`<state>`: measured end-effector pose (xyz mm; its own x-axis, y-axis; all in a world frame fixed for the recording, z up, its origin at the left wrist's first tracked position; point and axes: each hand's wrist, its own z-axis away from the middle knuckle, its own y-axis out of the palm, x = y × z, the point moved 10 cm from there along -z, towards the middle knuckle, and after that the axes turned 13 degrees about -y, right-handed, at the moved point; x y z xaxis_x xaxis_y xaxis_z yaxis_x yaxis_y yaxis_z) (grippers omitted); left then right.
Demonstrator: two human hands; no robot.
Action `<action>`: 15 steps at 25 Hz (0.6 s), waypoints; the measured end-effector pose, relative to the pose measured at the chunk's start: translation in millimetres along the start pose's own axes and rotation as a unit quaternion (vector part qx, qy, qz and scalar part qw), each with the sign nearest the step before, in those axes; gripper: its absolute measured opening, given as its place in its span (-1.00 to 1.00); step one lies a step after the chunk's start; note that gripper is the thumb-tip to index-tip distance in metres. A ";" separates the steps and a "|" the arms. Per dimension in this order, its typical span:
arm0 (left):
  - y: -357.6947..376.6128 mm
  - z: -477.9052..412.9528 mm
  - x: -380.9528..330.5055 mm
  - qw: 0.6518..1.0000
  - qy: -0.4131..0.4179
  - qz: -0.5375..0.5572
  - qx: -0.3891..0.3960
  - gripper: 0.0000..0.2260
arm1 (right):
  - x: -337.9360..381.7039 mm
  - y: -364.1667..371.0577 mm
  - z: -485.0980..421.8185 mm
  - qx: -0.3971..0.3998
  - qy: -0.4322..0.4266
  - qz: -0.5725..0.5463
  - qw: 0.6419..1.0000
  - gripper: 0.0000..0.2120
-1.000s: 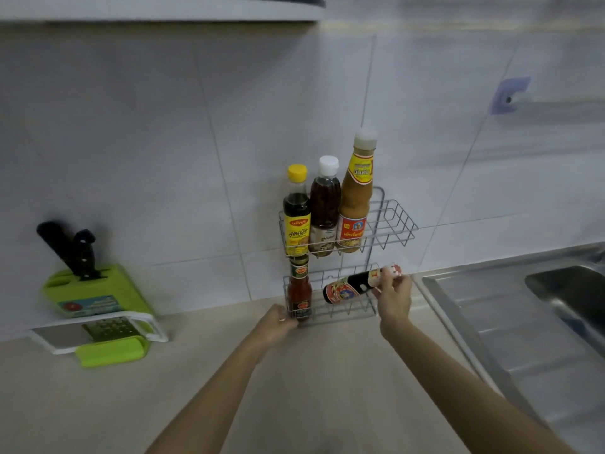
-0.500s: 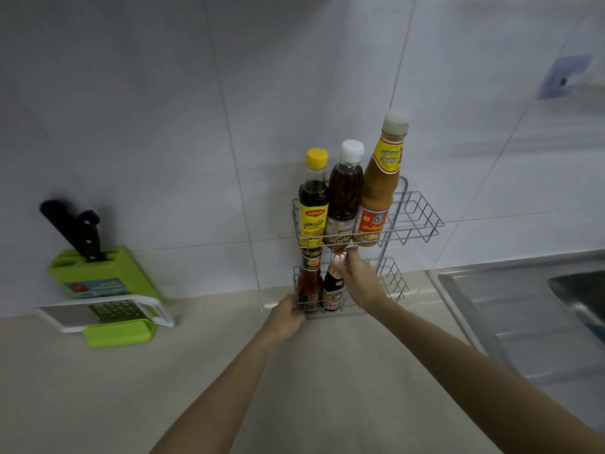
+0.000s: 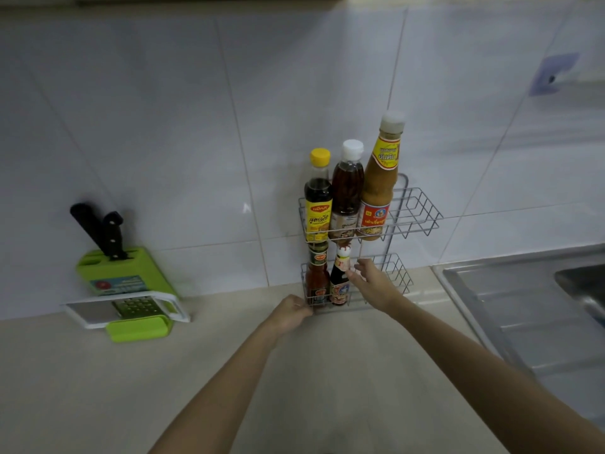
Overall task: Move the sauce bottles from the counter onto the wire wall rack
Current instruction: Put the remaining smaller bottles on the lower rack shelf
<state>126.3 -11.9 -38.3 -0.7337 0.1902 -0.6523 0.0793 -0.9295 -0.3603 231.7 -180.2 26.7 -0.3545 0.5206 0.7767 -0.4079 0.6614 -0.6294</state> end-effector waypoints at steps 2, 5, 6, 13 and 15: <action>-0.8 14.2 10.0 1.000 0.011 -0.016 -0.002 -0.66 | 4.5 -3.3 14.5 0.008 -0.013 0.020 1.000 -0.42; 5.3 51.1 31.7 0.990 0.071 -0.125 0.010 -0.71 | 19.6 -6.5 47.0 0.025 -0.057 0.080 0.995 -0.51; 12.8 63.9 42.0 0.978 0.097 -0.180 0.028 -0.71 | 23.5 -5.4 58.8 0.032 -0.078 0.095 0.992 -0.58; 66.3 135.6 132.6 0.929 0.109 -0.302 0.187 -0.38 | 36.4 5.4 135.7 0.095 -0.089 0.015 0.991 -0.82; 77.2 151.8 137.5 0.953 0.134 -0.210 0.175 -0.34 | 51.8 18.0 161.1 0.134 -0.108 -0.016 0.985 -0.79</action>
<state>-71.0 -105.5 -54.5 -0.4491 0.5984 -0.6635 -0.4472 -0.7934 -0.4129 70.5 -228.3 52.1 -0.4967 0.3552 0.7919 -0.6188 0.4948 -0.6101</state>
